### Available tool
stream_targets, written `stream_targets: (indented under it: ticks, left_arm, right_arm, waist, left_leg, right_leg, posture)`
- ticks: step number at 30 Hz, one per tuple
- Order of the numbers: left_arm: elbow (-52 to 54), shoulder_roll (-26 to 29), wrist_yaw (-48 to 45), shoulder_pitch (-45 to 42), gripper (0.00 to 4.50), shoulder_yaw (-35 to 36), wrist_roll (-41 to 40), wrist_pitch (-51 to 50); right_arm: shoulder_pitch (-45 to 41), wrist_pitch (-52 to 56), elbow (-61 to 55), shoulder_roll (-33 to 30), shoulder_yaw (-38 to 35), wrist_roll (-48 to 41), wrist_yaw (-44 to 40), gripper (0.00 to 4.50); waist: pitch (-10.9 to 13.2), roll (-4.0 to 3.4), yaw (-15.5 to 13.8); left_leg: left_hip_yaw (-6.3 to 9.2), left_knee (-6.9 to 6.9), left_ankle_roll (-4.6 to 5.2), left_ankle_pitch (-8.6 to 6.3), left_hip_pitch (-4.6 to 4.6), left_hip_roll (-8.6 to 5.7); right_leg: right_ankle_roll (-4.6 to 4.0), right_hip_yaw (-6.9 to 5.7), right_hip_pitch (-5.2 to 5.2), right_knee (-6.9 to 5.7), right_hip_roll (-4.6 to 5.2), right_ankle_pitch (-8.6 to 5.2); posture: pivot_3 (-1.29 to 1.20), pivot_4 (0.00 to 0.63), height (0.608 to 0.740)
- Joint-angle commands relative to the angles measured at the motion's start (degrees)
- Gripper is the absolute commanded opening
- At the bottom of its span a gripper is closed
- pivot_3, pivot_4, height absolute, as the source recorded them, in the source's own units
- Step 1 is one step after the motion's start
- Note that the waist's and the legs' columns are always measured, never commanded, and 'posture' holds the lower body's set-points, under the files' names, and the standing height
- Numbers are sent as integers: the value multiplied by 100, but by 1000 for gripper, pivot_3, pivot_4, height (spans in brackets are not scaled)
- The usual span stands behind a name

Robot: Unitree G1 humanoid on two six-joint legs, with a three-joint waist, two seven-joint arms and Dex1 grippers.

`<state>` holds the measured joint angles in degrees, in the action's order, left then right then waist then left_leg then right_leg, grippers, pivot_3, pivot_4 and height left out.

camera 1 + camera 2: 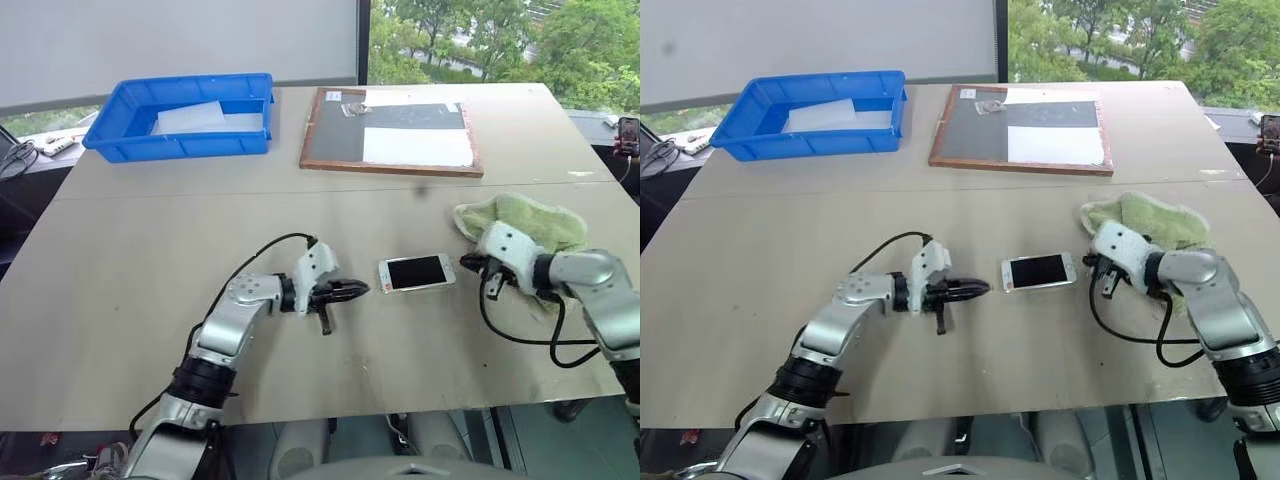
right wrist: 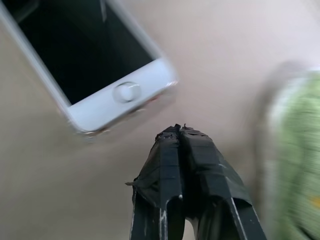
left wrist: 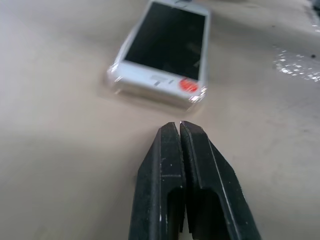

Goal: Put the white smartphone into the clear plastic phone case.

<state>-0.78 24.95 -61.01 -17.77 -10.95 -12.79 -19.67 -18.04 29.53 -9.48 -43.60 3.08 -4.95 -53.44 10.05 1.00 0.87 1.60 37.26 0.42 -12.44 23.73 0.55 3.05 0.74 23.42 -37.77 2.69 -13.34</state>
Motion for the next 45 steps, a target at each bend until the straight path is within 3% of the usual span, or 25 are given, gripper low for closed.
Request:
stream_targets:
  ticks: [1,8,14,17,23,29,35,45]
  left_arm:
    - [157,52,49,-30,98,163,-192,-55]
    - [69,10,124,-131,98,144,-218,-60]
    - [150,-12,174,-80,98,129,-214,-71]
    - [196,-26,205,-35,98,122,-212,-78]
    - [182,-143,316,-25,98,30,-159,-33]
    - [-65,-472,659,-258,98,-177,53,-24]
    - [-161,-511,572,-402,98,-382,134,9]
    - [-175,-491,566,-427,98,-428,167,64]
  right_arm:
    - [-360,509,-554,258,-372,-844,-133,0]
    - [-944,651,-164,1216,1004,-587,95,0]
    - [-1038,211,398,1072,2007,131,-98,0]
    - [-1042,125,337,1076,1805,5,-60,0]
    - [-973,709,-542,885,514,-719,224,0]
    - [-407,729,-601,-67,-133,-358,530,0]
    - [163,740,-785,-418,-227,-391,503,0]
    - [92,687,-795,-130,414,-334,482,0]
  waist:
    - [0,0,4]
    - [1,1,-17]
    - [2,1,-14]
    - [1,2,-19]
    - [4,1,-27]
    - [3,2,-102]
    - [4,2,-8]
    - [4,2,-12]
  left_leg:
    - [1,0,0,0,0,3]
    - [3,-1,0,0,7,2]
    - [-1,1,0,0,8,-7]
    - [2,1,0,0,2,-6]
    - [7,3,0,0,11,-6]
    - [8,2,0,0,12,-11]
    - [-6,0,0,0,8,-7]
    - [-6,2,0,0,8,-6]
  right_leg:
    - [-1,2,2,-1,-2,1]
    - [-17,-1,5,-2,-5,10]
    - [-16,7,6,2,5,11]
    - [-16,-1,3,-3,3,10]
    - [-16,3,7,-6,5,11]
    - [-16,-6,4,2,7,11]
    - [-16,8,6,-2,4,11]
    - [-5,9,7,-3,1,5]
  posture:
    - [0,150,740]
    - [0,150,740]
    - [0,150,740]
    - [0,150,740]
    - [0,150,740]
    - [0,150,740]
    - [0,150,740]
    - [0,150,740]
